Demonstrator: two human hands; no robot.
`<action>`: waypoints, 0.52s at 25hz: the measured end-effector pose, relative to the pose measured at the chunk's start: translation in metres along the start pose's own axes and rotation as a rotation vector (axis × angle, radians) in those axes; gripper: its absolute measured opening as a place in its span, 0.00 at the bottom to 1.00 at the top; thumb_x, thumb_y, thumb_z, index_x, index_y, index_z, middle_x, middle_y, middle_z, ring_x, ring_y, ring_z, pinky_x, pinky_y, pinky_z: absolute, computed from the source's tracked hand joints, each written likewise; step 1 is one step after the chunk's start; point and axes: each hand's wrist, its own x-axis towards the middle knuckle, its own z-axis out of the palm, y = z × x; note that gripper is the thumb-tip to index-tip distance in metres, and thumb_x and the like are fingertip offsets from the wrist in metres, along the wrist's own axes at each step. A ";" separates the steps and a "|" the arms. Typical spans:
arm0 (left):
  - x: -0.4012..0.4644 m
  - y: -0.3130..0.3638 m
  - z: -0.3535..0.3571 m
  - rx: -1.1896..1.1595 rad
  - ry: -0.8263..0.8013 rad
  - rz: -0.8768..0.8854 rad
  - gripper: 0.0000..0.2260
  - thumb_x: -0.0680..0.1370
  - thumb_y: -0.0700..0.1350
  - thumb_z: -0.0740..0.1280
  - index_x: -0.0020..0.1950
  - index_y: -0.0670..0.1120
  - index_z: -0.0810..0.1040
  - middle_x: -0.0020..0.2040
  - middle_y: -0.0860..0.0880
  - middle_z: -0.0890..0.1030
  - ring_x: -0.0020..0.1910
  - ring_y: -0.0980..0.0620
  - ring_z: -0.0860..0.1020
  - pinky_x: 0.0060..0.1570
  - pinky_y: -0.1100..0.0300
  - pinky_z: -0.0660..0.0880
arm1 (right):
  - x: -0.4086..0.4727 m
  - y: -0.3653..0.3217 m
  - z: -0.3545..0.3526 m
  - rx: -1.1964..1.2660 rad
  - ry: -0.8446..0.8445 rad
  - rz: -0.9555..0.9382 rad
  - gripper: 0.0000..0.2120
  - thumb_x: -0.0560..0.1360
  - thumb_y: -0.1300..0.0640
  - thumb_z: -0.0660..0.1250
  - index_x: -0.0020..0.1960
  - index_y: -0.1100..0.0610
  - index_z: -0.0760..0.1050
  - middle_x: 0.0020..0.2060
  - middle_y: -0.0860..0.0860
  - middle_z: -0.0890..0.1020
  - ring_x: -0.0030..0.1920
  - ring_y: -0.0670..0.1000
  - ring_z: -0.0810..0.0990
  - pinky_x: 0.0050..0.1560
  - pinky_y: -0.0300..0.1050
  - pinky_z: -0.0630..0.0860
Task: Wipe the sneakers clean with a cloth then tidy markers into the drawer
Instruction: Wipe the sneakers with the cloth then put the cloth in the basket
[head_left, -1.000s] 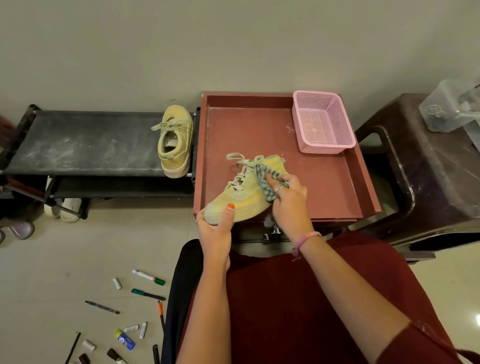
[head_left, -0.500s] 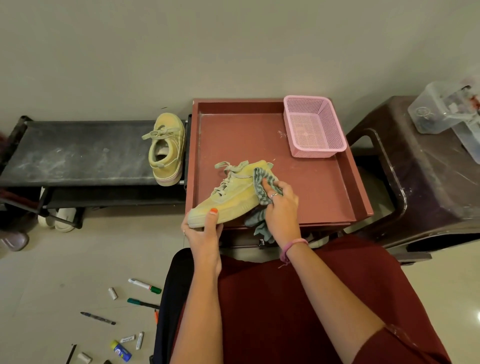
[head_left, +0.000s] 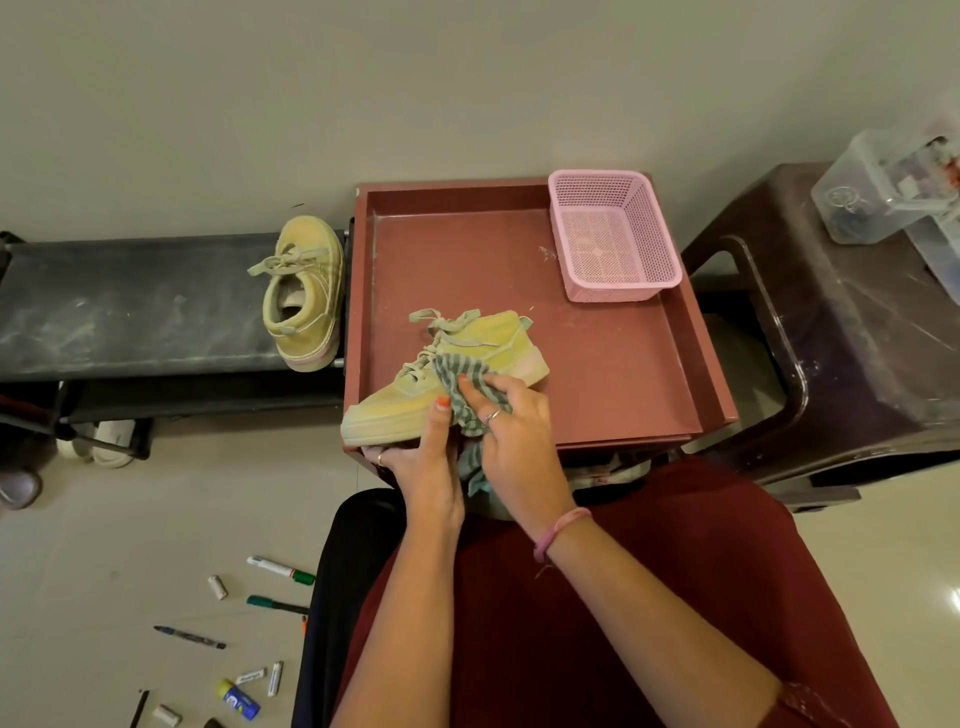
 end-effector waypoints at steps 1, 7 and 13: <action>-0.001 0.001 0.000 -0.011 -0.012 0.004 0.37 0.69 0.36 0.75 0.66 0.55 0.54 0.66 0.42 0.74 0.63 0.48 0.77 0.63 0.42 0.73 | 0.003 0.005 0.000 -0.048 -0.002 -0.044 0.24 0.73 0.69 0.61 0.66 0.55 0.74 0.61 0.56 0.75 0.57 0.60 0.71 0.57 0.53 0.75; -0.006 0.004 0.001 0.074 -0.125 0.056 0.30 0.71 0.31 0.71 0.58 0.60 0.61 0.64 0.46 0.76 0.64 0.50 0.76 0.67 0.47 0.71 | 0.045 0.011 -0.015 -0.263 -0.047 0.037 0.23 0.73 0.67 0.65 0.67 0.56 0.73 0.65 0.56 0.73 0.60 0.61 0.70 0.57 0.59 0.73; -0.006 0.004 -0.004 0.180 -0.191 0.064 0.24 0.69 0.34 0.73 0.60 0.51 0.71 0.57 0.49 0.80 0.57 0.54 0.80 0.60 0.58 0.76 | 0.028 0.002 -0.024 -0.010 -0.134 -0.053 0.22 0.74 0.70 0.60 0.64 0.53 0.77 0.62 0.53 0.75 0.57 0.57 0.67 0.61 0.41 0.64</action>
